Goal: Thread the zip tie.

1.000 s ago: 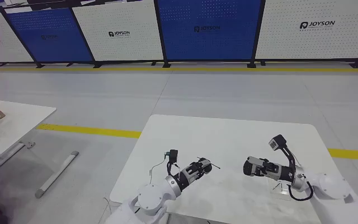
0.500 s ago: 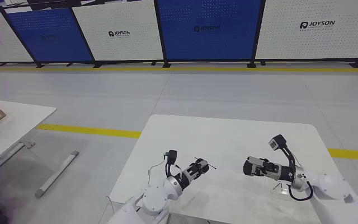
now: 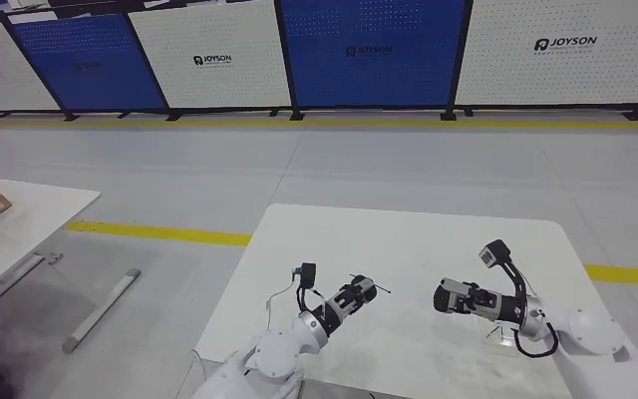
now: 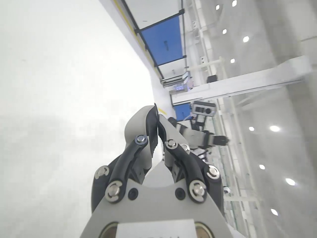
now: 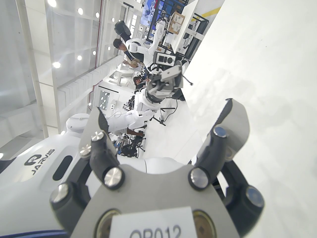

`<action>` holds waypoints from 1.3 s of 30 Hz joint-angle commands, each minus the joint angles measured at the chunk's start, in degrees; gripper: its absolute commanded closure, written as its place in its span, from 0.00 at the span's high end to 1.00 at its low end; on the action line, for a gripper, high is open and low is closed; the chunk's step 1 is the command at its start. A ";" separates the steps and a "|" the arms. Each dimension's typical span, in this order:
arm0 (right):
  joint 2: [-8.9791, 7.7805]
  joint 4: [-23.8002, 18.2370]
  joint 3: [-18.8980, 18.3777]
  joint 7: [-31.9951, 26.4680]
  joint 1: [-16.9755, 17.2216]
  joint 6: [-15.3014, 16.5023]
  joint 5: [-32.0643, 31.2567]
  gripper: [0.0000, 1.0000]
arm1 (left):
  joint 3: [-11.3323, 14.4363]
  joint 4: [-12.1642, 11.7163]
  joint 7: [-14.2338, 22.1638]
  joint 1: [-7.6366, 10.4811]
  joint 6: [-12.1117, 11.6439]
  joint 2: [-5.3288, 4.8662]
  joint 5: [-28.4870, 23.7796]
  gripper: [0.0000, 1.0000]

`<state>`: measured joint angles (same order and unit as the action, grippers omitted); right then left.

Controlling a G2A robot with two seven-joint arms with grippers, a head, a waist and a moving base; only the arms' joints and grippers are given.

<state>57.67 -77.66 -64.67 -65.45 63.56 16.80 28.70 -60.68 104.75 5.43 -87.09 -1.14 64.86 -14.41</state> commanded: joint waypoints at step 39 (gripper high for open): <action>-1.27 -3.79 -4.30 0.03 0.58 -2.59 -5.59 1.00 | -4.56 2.05 6.23 -3.49 -3.78 -0.62 -4.17 0.00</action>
<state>56.62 -81.14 -68.08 -65.10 64.05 14.60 23.73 -65.24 106.81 11.66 -90.58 -4.92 64.24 -18.58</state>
